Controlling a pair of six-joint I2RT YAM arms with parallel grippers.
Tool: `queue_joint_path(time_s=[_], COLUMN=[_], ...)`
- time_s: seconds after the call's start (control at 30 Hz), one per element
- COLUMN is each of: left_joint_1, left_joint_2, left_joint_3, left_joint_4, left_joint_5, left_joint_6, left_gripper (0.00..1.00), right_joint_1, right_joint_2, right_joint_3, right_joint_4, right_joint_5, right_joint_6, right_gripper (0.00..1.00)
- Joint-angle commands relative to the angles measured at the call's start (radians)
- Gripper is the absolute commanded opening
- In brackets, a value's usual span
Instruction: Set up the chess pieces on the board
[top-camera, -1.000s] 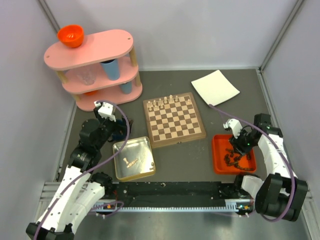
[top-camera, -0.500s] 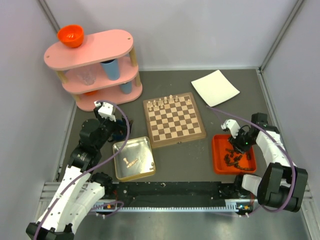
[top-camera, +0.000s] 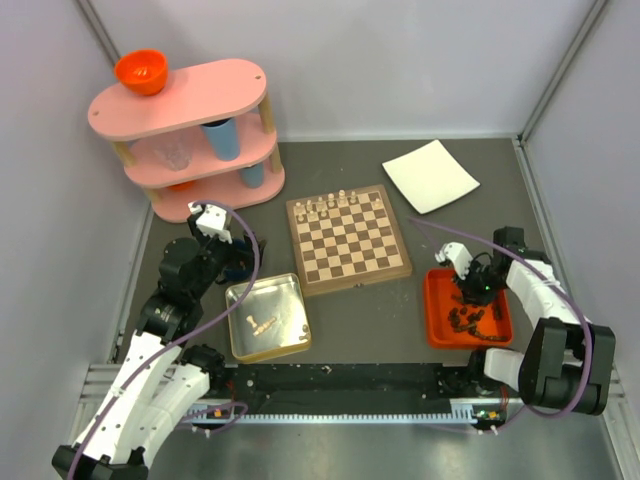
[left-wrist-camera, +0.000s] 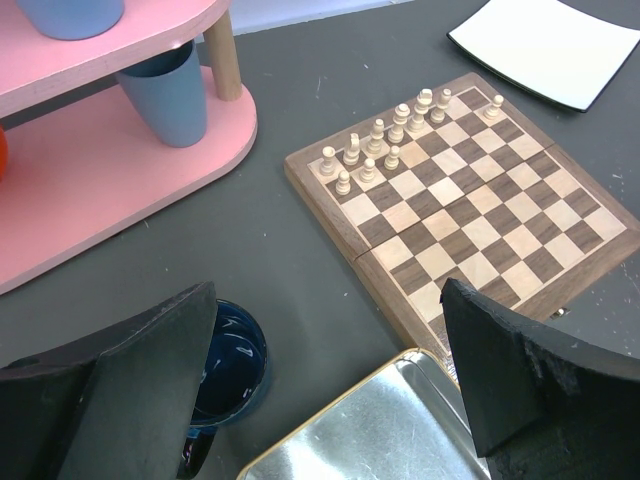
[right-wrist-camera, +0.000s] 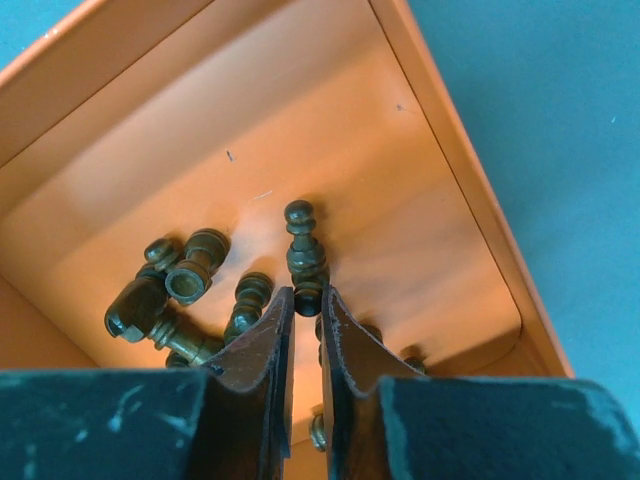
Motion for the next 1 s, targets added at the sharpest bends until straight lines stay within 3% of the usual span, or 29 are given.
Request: queue_joint_path(time_s=[0.0,0.07,0.33,0.73,0.87,0.97], left_joint_1=[-0.004,-0.004,-0.004,-0.004,-0.004,-0.004], left_joint_2=[-0.002,-0.004,-0.001,0.007,0.024,0.057], left_joint_3=[0.001,0.001,0.001,0.000,0.003,0.004], left_joint_4=[0.036,0.034,0.034,0.036,0.048,0.086], left_joint_5=[0.003,0.005,0.008,0.032,0.133,0.316], left_joint_6=[0.010,0.011,0.010,0.008,-0.003,-0.064], left_gripper=[0.99,0.99,0.99,0.99,0.99,0.99], right_joint_1=[0.009,0.009,0.009,0.012,0.023,0.039], right_joint_2=[0.003,-0.007,-0.091,-0.111,-0.111,-0.082], right_joint_3=[0.002,0.007,0.084,0.206,0.167,0.145], right_joint_4=[0.025,0.023,-0.024,-0.150,-0.153,-0.113], right_joint_5=[-0.019,-0.020,0.038,-0.048,-0.092,-0.099], right_joint_6=[0.006,0.009,0.061,0.069,0.074,0.161], right_gripper=[0.04,0.00,0.00,0.00,0.00,0.00])
